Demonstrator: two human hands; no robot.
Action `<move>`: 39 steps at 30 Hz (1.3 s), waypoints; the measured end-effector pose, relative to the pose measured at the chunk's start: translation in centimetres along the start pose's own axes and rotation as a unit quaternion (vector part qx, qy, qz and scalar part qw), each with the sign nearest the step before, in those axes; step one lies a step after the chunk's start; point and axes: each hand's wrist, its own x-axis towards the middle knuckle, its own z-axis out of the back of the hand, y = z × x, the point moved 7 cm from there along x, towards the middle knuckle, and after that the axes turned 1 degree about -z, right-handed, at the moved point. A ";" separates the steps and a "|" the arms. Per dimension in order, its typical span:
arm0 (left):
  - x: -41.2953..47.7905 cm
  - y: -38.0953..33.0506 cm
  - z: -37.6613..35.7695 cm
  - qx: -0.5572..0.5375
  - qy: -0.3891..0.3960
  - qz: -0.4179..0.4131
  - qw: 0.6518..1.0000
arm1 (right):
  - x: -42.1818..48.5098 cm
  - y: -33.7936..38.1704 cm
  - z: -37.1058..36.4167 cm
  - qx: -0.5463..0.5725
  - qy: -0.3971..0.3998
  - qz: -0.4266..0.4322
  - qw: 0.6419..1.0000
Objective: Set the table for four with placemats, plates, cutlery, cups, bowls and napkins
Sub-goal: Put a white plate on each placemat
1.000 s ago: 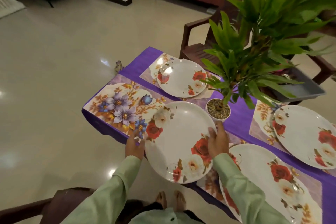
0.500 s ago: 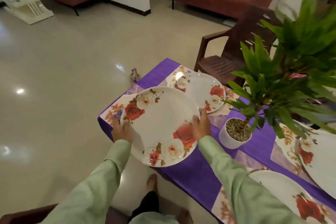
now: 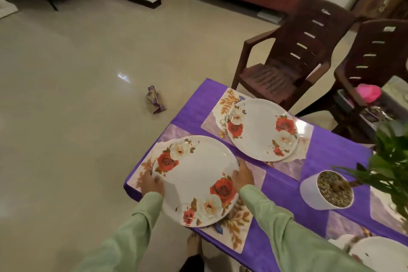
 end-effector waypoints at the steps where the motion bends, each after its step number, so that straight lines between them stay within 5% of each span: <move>1: 0.6 0.2 -0.3 0.014 0.006 -0.001 1.000 | 0.1 -0.1 -0.4 -0.003 0.000 -0.012 1.000; 9: 2.0 1.3 -1.1 0.105 0.041 -0.020 0.993 | 0.4 -1.8 -2.0 -0.036 0.015 -0.048 0.998; 15: 0.5 1.1 -0.3 0.163 -0.001 -0.055 0.985 | -0.9 -2.7 0.2 -0.069 -0.007 0.005 0.998; 21: -6.5 -2.8 -2.6 0.147 -0.059 -0.202 0.966 | -5.9 -7.9 5.1 -0.040 -0.052 0.079 0.995; 26: -18.7 -7.9 -13.0 0.021 0.074 -0.326 0.942 | -12.0 -16.2 12.9 0.075 -0.148 0.097 0.981; 31: -36.9 -12.7 -24.3 -0.016 0.226 -0.481 0.847 | -18.2 -26.9 23.4 0.108 -0.262 0.074 0.956; 39: -55.2 -16.0 -35.0 0.003 0.414 -0.502 0.760 | -26.2 -42.4 36.5 0.139 -0.400 -0.037 0.905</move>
